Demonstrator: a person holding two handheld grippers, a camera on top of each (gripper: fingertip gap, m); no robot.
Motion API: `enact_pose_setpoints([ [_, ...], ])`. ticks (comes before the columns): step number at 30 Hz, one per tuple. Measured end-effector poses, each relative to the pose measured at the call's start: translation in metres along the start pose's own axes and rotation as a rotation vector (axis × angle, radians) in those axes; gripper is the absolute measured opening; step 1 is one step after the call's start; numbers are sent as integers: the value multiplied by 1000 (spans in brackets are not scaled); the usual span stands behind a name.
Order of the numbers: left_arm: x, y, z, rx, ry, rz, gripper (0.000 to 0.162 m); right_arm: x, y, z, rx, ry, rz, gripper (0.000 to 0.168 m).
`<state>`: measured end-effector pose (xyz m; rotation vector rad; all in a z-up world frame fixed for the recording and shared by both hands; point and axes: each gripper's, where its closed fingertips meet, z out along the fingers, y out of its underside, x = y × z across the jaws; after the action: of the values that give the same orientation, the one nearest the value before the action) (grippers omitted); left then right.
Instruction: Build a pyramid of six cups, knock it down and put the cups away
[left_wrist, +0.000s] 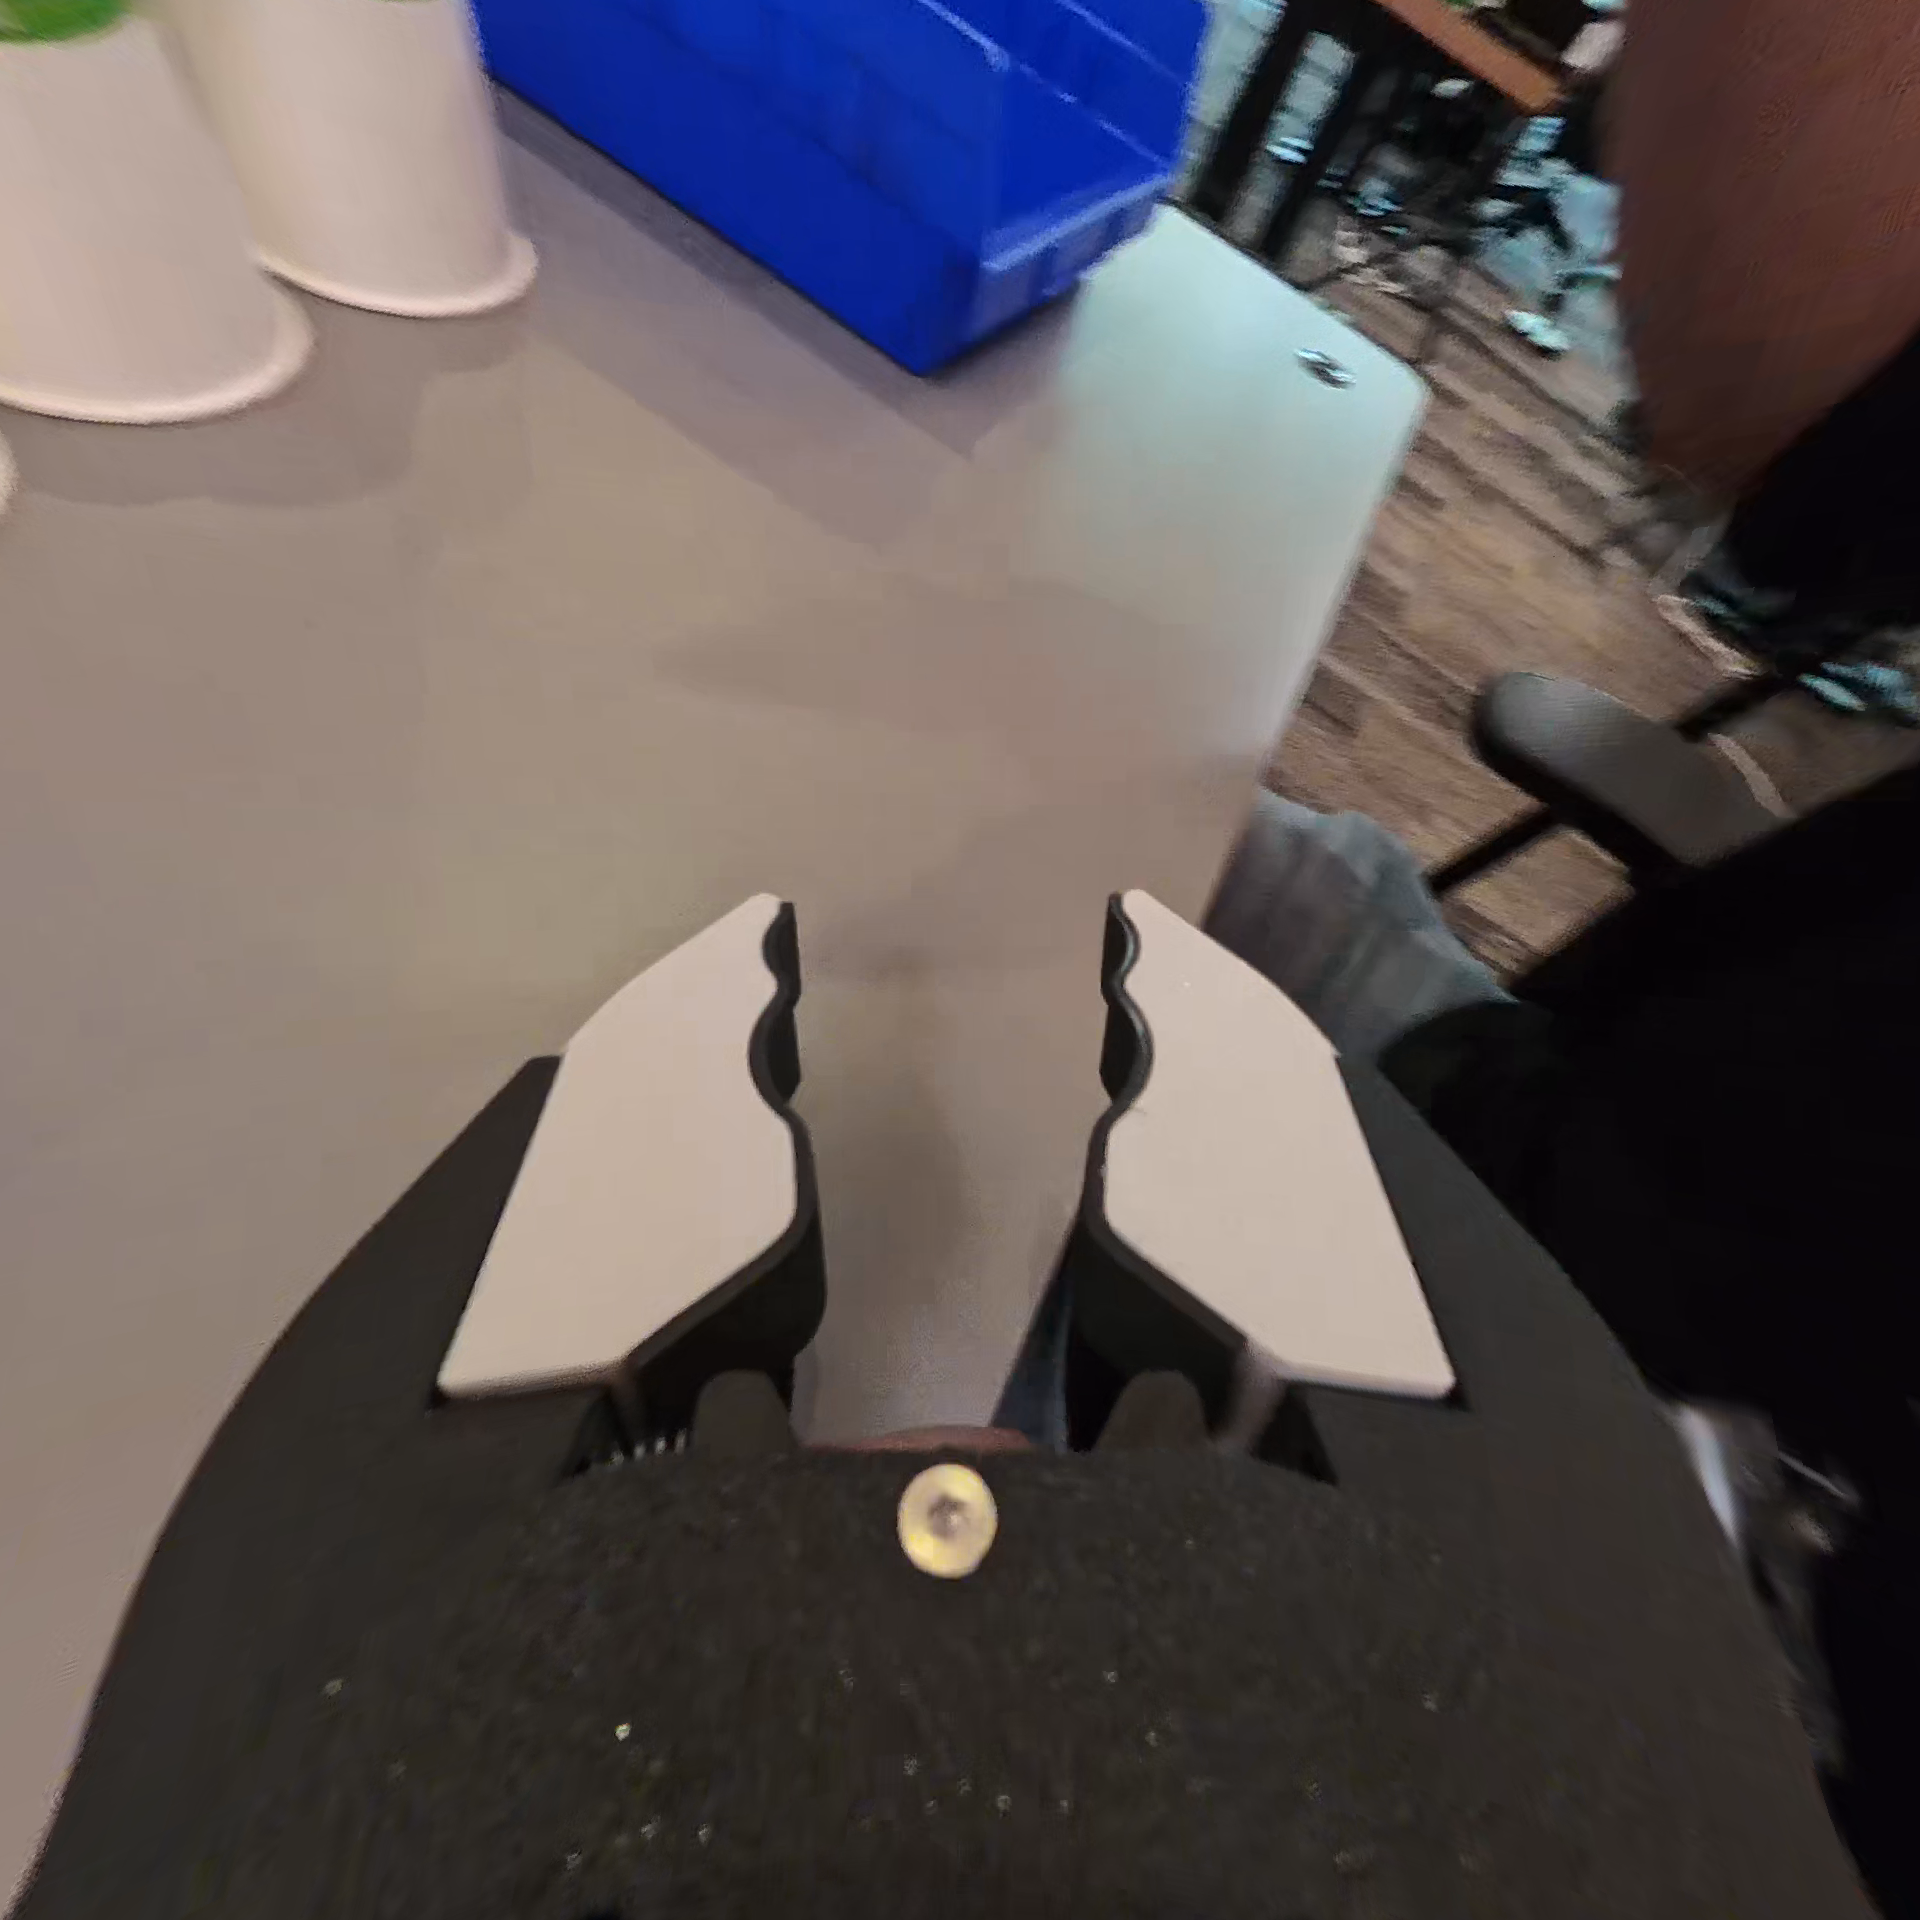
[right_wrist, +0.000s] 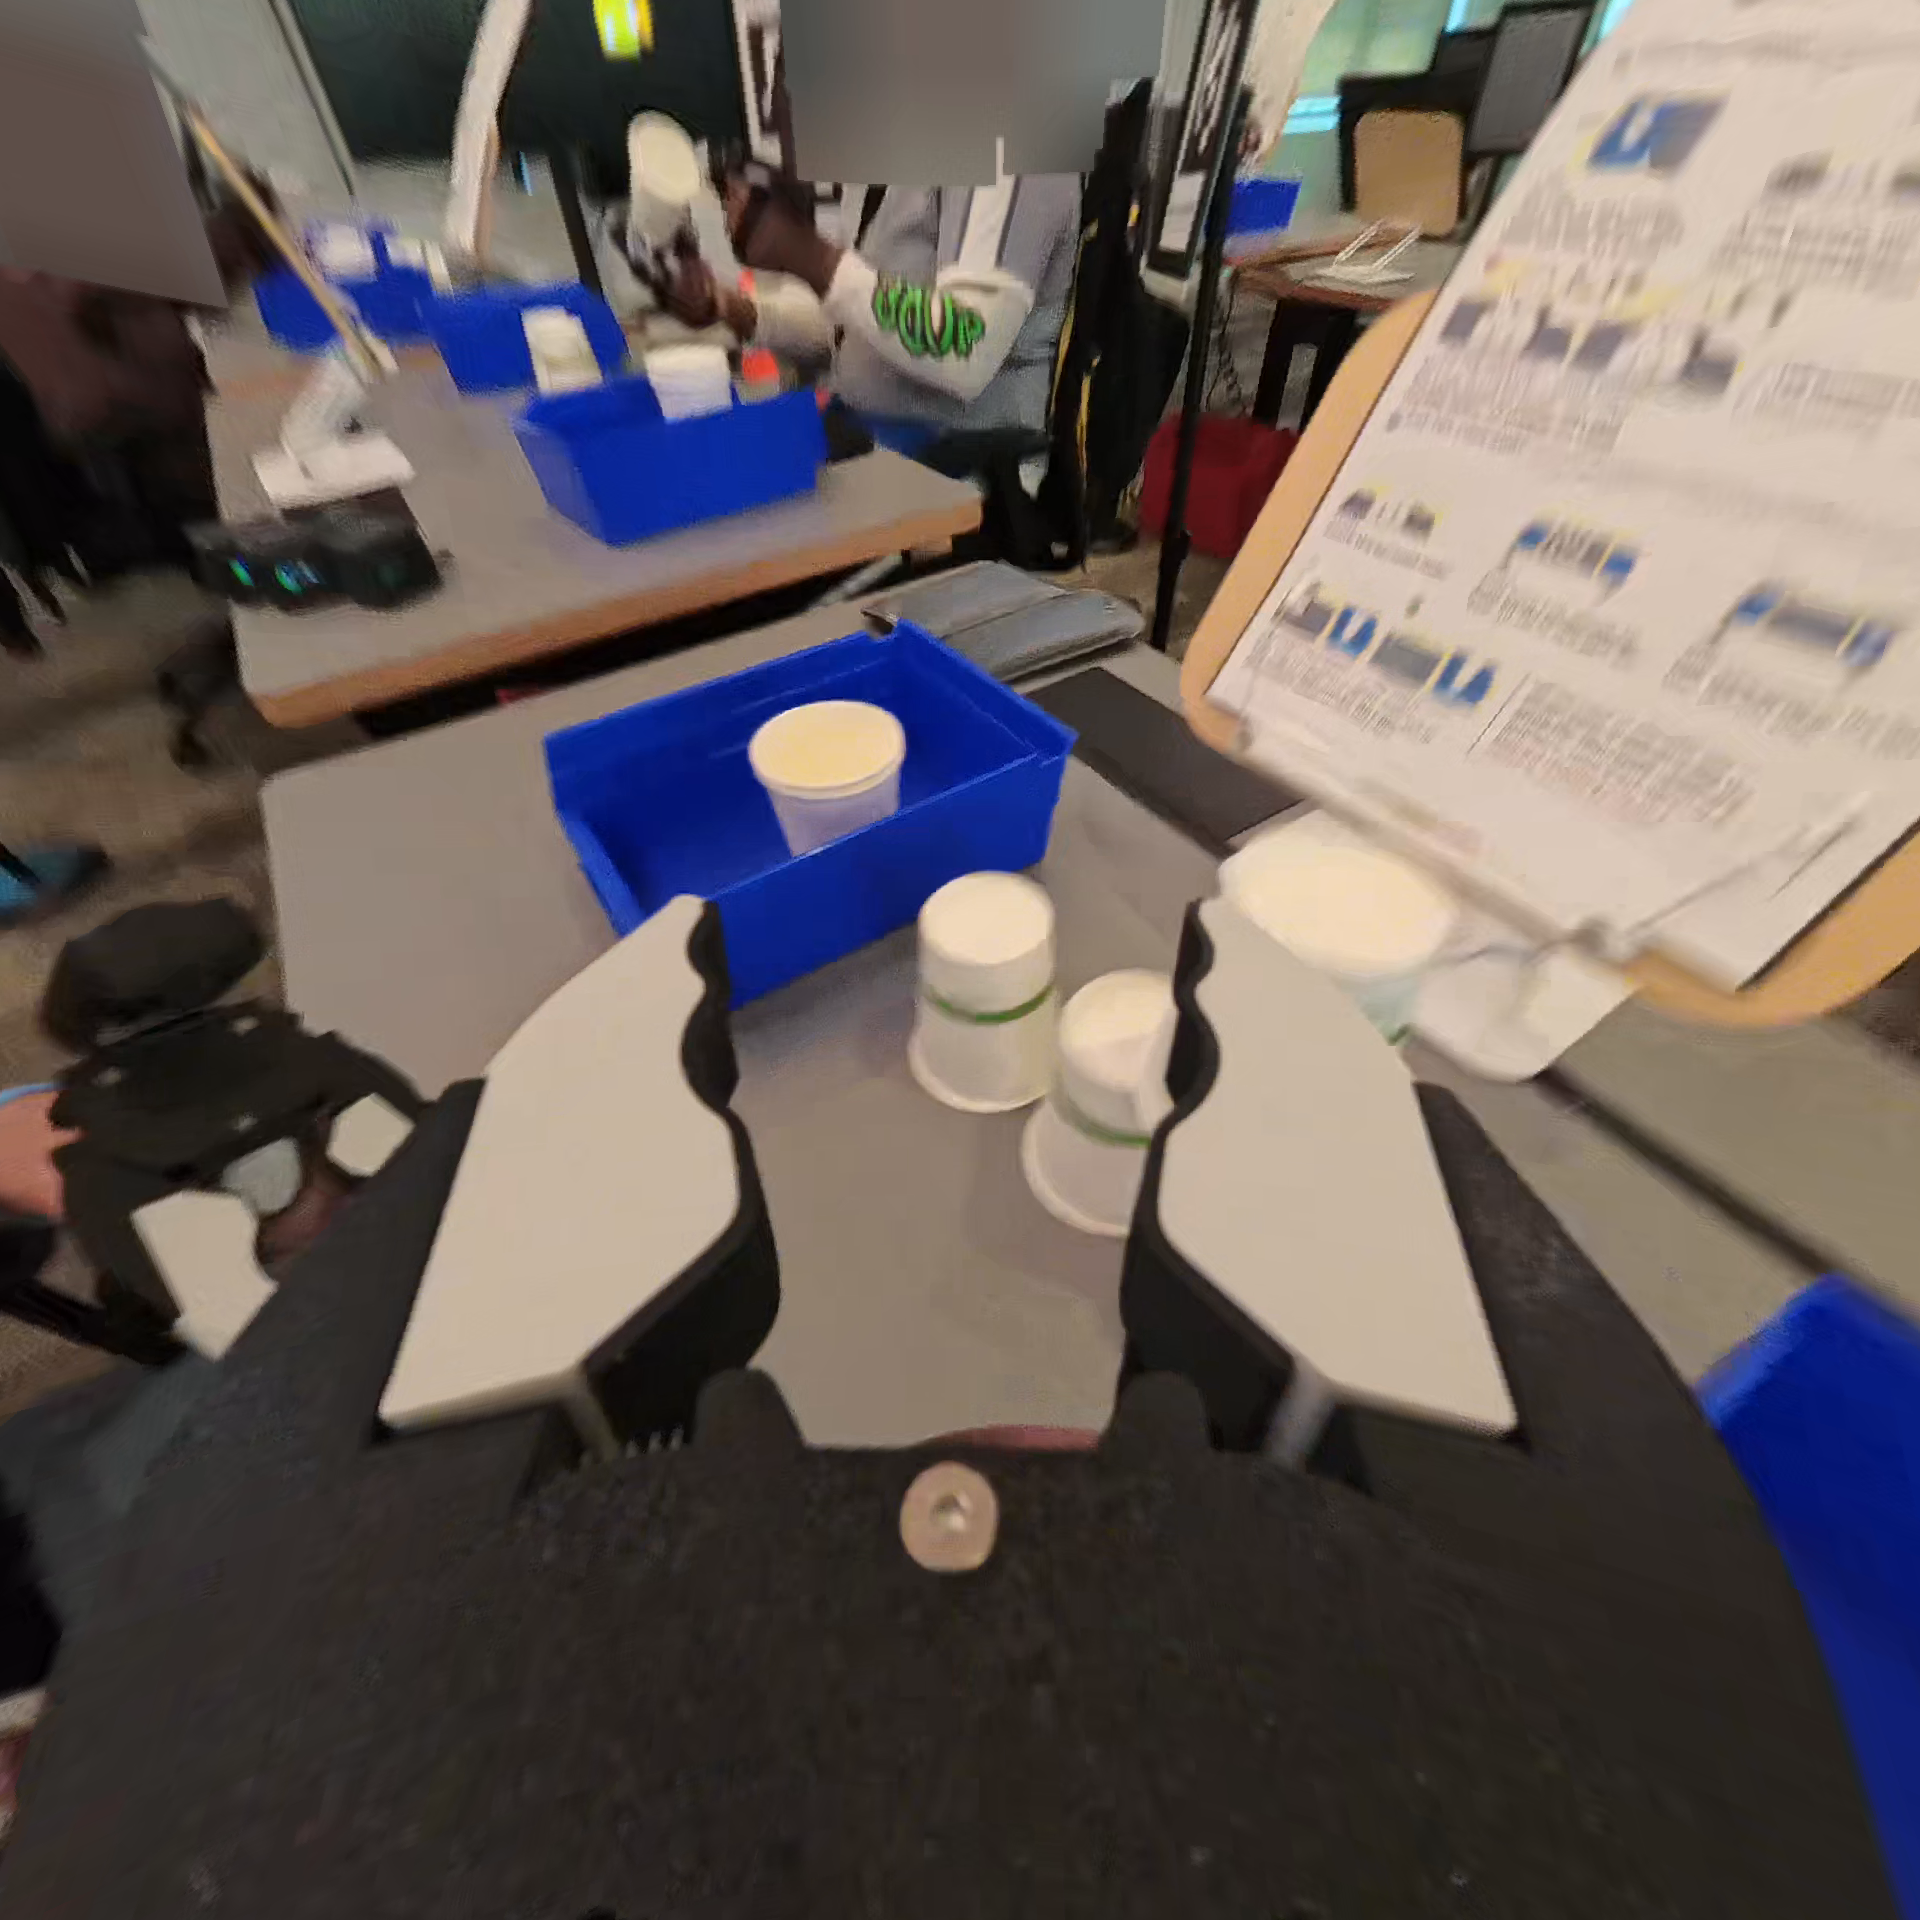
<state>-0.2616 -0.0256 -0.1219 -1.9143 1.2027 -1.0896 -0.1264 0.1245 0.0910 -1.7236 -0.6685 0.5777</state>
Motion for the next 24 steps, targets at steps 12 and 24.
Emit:
enact_pose_setpoints([
  [12, -163, -91, -121, -406, -369, 408, 38, -108, 205, -4, 12, -105, 298, 75],
  [24, -266, -96, -130, -744, -426, 385, 20, -113, 202, -10, -9, -89, 155, 72],
])
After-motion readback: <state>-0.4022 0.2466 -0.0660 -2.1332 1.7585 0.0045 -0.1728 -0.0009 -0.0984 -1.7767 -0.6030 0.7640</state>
